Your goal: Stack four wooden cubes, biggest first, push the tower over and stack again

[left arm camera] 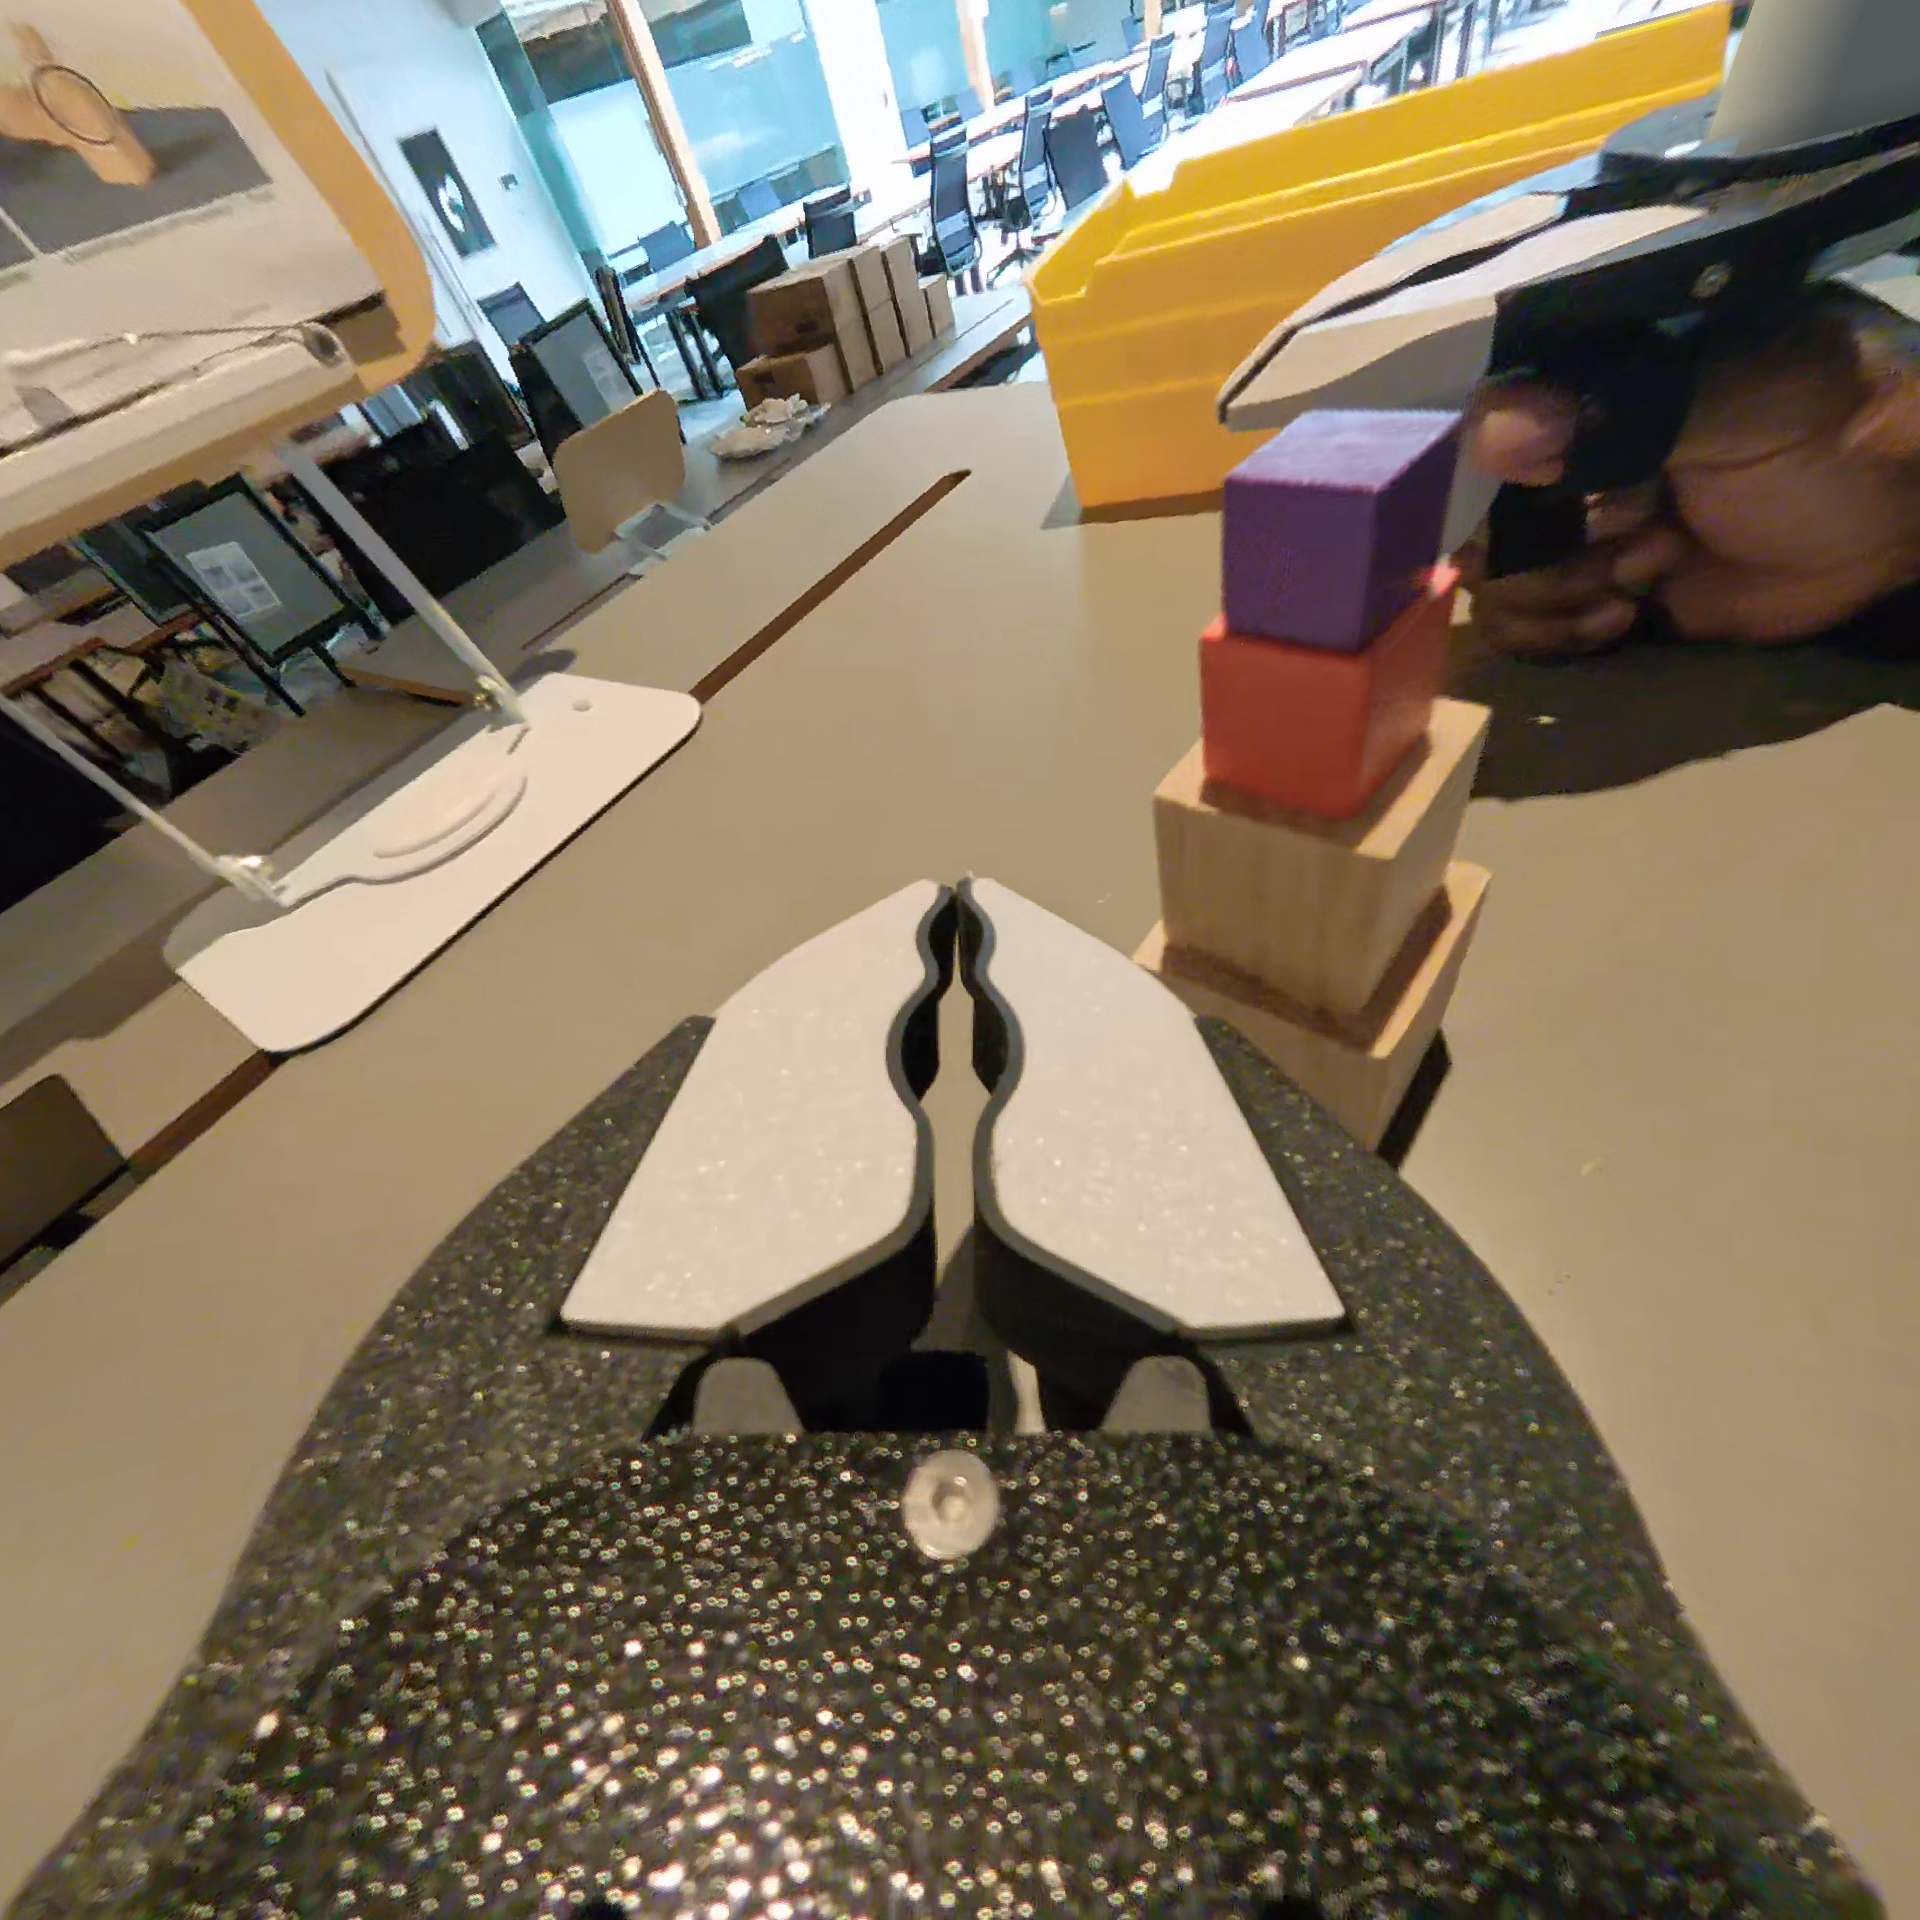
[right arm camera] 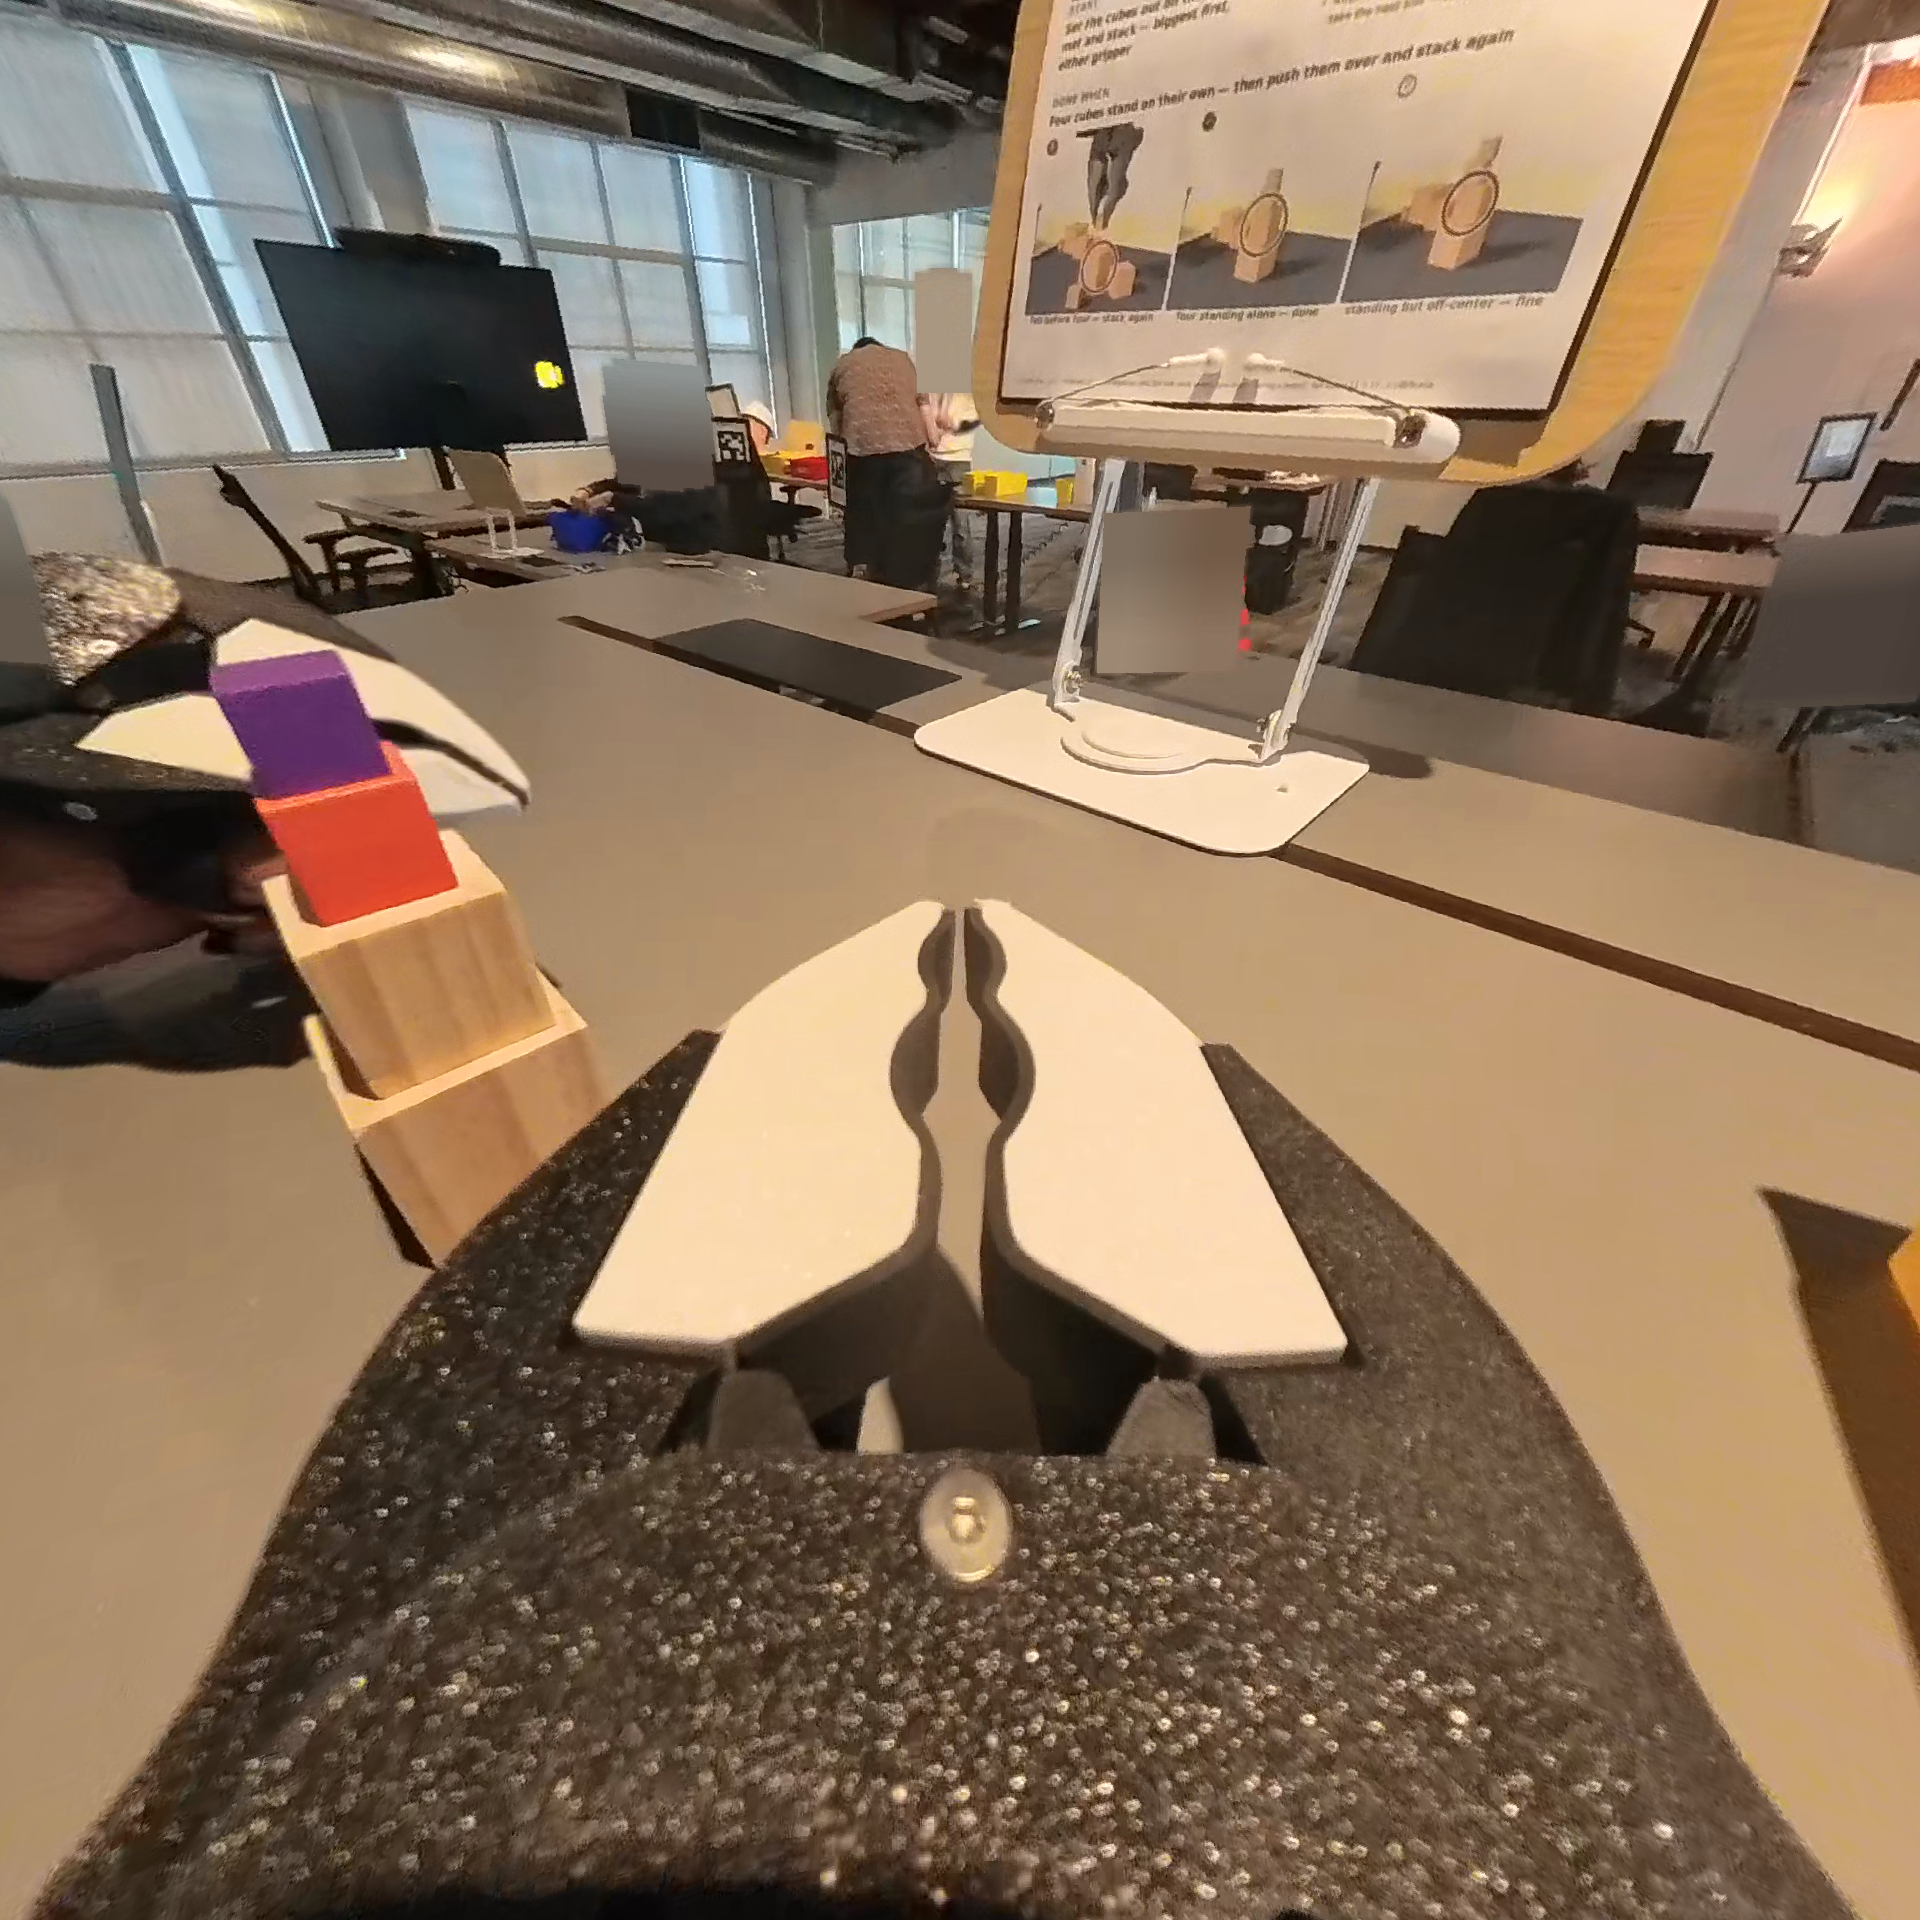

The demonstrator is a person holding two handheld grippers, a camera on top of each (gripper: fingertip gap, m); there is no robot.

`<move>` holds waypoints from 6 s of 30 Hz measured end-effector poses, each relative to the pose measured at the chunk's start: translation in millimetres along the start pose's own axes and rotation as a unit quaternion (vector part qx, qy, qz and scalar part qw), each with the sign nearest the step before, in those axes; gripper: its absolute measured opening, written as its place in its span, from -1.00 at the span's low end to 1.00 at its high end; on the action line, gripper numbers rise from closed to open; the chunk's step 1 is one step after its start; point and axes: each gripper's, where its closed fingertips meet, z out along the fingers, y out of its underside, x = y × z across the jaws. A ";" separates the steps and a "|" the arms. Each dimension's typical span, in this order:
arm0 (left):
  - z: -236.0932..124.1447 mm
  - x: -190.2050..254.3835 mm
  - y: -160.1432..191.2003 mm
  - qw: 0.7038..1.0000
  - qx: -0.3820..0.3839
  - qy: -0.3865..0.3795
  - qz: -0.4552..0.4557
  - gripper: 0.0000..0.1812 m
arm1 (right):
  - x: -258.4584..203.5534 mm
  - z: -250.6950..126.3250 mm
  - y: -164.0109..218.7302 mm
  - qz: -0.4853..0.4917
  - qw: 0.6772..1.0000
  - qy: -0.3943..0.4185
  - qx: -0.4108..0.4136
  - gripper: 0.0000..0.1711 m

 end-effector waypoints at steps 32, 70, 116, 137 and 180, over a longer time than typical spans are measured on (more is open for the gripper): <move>12.0 51.2 -52.6 0.985 -0.106 -0.129 0.037 -0.97 | 97.6 -79.5 2.4 0.055 0.995 0.082 -0.024 -0.99; -37.1 36.8 -12.7 0.979 0.018 -0.198 0.045 -0.78 | -99.0 -42.2 80.3 -0.018 0.951 0.096 -0.294 -0.35; -82.5 10.1 -4.3 0.968 0.039 -0.249 -0.010 -0.85 | -119.4 12.7 16.7 -0.165 0.907 -0.322 -0.214 -0.11; -89.3 -0.7 1.7 0.962 0.027 -0.271 -0.018 -0.86 | -124.9 24.8 24.9 -0.165 0.913 -0.272 -0.255 -0.45; -89.8 -0.7 1.9 0.962 0.027 -0.271 -0.017 -0.87 | -86.4 -32.2 22.2 -0.113 0.943 -0.209 -0.235 -0.23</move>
